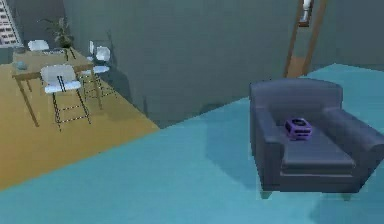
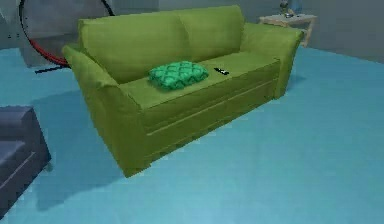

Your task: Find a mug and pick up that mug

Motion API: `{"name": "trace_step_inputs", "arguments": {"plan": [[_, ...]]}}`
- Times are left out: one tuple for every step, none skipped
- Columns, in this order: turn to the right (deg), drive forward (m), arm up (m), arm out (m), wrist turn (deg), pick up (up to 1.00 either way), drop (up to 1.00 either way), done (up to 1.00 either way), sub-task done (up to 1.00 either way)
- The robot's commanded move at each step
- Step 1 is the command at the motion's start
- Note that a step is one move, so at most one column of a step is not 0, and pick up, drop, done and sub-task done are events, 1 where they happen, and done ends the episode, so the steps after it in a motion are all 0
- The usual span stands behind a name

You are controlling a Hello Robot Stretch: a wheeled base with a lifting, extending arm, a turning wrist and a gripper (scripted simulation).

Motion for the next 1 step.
{"name": "trace_step_inputs", "arguments": {"plan": [[0.0, 1.0, 0.0, 0.0, 0.0, 0.0, 0.0, 0.0, 0.0]]}}
